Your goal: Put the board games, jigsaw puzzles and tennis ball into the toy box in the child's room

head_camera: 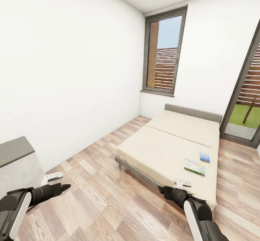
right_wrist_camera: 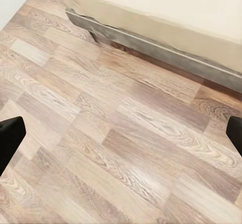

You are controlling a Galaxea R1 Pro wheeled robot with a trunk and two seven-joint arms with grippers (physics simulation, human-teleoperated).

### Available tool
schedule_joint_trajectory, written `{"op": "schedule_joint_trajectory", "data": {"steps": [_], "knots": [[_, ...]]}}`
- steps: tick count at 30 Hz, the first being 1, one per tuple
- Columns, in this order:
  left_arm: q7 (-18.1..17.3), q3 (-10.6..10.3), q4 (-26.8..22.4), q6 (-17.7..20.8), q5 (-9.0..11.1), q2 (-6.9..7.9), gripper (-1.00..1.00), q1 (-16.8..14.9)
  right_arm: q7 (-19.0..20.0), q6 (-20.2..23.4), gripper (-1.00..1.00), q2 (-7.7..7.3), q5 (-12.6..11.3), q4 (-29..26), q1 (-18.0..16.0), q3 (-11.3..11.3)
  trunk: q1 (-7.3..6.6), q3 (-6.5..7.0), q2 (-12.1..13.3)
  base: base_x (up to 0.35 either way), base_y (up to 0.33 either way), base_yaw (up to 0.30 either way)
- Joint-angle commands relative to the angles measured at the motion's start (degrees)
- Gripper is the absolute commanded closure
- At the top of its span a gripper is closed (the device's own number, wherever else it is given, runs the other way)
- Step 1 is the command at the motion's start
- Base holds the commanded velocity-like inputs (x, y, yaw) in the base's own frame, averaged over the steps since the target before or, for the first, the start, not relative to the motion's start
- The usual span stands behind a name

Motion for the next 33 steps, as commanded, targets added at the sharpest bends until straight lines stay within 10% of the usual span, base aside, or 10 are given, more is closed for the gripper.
{"op": "schedule_joint_trajectory", "data": {"steps": [1, 33], "knots": [[-0.01, -0.07, -0.09, 0.37, 0.35, -0.19, -1.0, -0.02, -0.07, 0.27, -1.0, 0.06, -0.38, -0.02, -0.02, -0.14, 0.02, -0.03, -0.05, 0.0, 0.0, -0.078], [0.11, -1.17, -0.15, -0.09, 0.28, -0.4, -1.0, -0.11, -0.04, 0.28, -1.0, -0.02, -0.39, 0.03, -0.04, -0.23, 0.02, -0.03, -0.05, 0.119, 0.0, -0.167]]}}
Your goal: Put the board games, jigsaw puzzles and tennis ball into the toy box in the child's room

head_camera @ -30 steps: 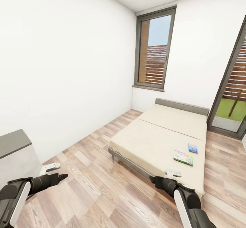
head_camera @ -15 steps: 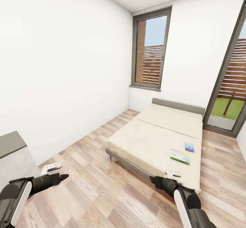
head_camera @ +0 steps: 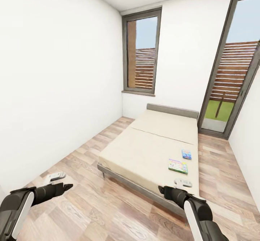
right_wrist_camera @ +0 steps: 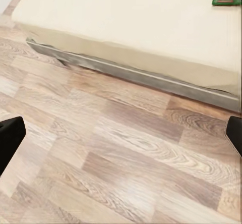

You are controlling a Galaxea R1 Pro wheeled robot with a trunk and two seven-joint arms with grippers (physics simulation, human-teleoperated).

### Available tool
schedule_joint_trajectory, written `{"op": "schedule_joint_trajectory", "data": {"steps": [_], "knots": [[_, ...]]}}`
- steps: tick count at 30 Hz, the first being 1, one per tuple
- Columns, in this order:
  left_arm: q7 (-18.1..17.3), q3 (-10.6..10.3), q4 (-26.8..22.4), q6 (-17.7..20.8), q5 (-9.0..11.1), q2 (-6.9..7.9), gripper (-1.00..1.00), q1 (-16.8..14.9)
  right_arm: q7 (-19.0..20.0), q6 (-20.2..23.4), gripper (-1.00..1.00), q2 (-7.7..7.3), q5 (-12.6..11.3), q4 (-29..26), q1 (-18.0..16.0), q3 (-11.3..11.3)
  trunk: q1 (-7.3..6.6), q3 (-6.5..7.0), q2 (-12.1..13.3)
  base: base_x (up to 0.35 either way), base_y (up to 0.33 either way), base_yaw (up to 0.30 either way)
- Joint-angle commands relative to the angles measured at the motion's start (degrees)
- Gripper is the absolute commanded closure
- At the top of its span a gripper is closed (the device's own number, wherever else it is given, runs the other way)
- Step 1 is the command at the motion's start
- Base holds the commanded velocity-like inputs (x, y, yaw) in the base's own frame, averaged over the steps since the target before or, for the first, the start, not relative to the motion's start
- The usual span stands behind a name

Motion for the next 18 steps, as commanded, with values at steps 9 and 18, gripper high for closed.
{"op": "schedule_joint_trajectory", "data": {"steps": [9, 18], "knots": [[0.06, 0.03, -0.03, 0.32, 0.34, 0.0, -1.0, -0.01, -0.06, 0.25, -1.0, 0.05, -0.37, -0.03, -0.03, -0.39, 0.06, -0.02, -0.04, 0.321, -0.027, -0.279], [0.07, -0.01, -0.01, 0.31, 0.34, -0.03, -1.0, -0.01, -0.06, 0.25, -1.0, 0.05, -0.38, 0.19, -0.04, -0.61, 0.06, -0.02, -0.04, 0.307, -0.15, -0.28]]}}
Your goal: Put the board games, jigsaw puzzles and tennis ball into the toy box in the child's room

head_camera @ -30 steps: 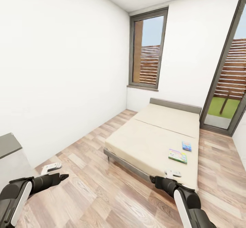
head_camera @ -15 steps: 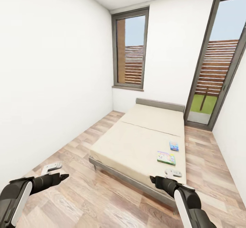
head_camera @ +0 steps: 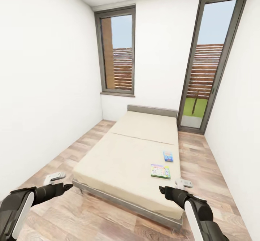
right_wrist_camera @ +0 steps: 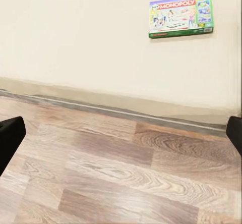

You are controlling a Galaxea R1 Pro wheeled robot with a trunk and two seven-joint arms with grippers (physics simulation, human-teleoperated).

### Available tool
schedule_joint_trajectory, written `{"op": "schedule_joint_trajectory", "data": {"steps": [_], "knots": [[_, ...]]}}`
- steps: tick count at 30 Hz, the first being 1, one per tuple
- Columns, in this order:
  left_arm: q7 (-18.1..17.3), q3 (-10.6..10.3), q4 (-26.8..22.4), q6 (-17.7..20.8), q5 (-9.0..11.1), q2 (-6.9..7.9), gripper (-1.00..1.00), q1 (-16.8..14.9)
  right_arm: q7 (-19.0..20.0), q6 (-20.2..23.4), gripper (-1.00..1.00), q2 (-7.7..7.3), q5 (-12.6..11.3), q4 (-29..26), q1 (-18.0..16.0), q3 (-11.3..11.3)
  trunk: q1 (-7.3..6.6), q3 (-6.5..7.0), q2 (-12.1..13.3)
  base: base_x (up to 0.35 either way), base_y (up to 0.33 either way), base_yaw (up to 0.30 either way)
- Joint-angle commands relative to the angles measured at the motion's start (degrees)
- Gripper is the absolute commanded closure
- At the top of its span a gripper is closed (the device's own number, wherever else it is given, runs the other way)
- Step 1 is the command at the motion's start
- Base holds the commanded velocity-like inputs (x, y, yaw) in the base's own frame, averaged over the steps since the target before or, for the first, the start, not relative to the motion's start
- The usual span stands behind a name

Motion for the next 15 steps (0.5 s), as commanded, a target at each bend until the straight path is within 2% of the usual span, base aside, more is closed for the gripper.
{"op": "schedule_joint_trajectory", "data": {"steps": [1, 6, 15], "knots": [[0.02, 0.09, -0.04, 0.39, 0.35, 0.0, -1.0, -0.01, -0.06, 0.24, -1.0, 0.05, -0.39, 0.03, -0.02, -0.12, 0.05, -0.02, -0.04, 0.3, -0.152, -0.281], [0.02, 0.08, -0.01, 0.39, 0.3, -0.04, -1.0, -0.01, -0.06, 0.24, -1.0, 0.05, -0.43, 0.09, -0.02, -0.19, 0.05, -0.02, -0.04, 0.305, -0.098, -0.281], [-0.04, 0.1, 0.0, 0.39, 0.26, 0.0, -1.0, -0.01, -0.01, 0.24, -1.0, 0.05, -0.48, 0.27, -0.02, -0.23, 0.05, -0.02, -0.04, 0.321, -0.013, -0.281]]}}
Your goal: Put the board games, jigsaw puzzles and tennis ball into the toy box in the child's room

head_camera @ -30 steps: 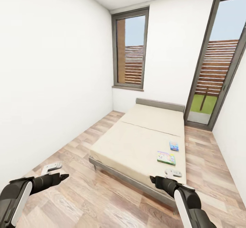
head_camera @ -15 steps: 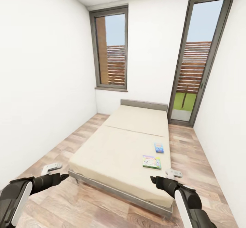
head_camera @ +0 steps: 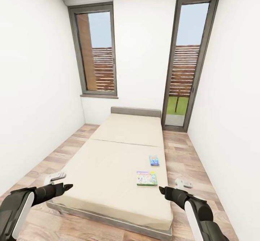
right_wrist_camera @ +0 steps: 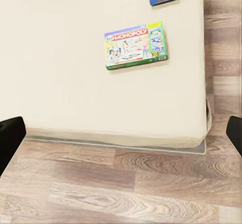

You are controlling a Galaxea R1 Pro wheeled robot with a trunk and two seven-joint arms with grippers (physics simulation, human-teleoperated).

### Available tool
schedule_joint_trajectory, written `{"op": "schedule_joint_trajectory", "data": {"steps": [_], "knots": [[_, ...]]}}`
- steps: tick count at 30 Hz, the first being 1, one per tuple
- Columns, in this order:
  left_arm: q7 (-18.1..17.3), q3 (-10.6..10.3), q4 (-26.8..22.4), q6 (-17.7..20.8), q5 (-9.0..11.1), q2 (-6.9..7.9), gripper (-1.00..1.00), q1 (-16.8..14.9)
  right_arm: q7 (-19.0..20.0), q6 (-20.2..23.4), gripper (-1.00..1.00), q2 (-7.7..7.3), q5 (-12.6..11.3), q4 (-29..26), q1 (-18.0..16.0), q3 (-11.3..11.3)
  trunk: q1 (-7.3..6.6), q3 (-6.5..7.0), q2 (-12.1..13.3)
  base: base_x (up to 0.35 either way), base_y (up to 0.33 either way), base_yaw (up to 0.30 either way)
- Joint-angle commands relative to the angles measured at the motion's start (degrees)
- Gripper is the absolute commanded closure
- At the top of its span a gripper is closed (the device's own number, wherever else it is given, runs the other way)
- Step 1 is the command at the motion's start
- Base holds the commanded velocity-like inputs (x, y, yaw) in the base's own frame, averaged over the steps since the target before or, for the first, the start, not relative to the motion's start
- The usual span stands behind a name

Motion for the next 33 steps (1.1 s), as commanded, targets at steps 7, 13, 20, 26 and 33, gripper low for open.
{"op": "schedule_joint_trajectory", "data": {"steps": [7, 13, 20, 26, 33], "knots": [[0.01, 0.07, -0.03, 0.42, 0.36, 0.02, -1.0, 0.0, -0.02, 0.2, -1.0, -0.01, -0.35, -0.01, -0.07, -0.14, 0.05, -0.02, -0.04, 0.292, -0.003, -0.282], [0.0, 0.09, -0.03, 0.45, 0.36, 0.03, -1.0, -0.01, -0.02, 0.2, -1.0, -0.14, -0.34, -0.01, -0.06, -0.19, 0.05, -0.02, -0.04, 0.188, -0.067, -0.282], [0.0, 0.07, -0.03, 0.41, 0.36, 0.04, -1.0, -0.01, -0.02, 0.17, -1.0, -0.23, -0.34, -0.01, -0.05, -0.2, 0.05, -0.02, -0.04, 0.156, -0.043, -0.282], [0.0, 0.06, -0.03, 0.32, 0.36, -0.02, -1.0, -0.01, -0.02, 0.09, -1.0, -0.28, -0.3, -0.01, -0.05, -0.16, 0.05, -0.02, -0.04, 0.263, -0.009, -0.199], [0.0, 0.06, -0.03, 0.36, 0.36, -0.03, -1.0, -0.01, -0.02, -0.06, -1.0, -0.26, -0.26, -0.18, -0.03, -0.09, 0.05, -0.02, -0.04, 0.243, -0.002, -0.042]]}}
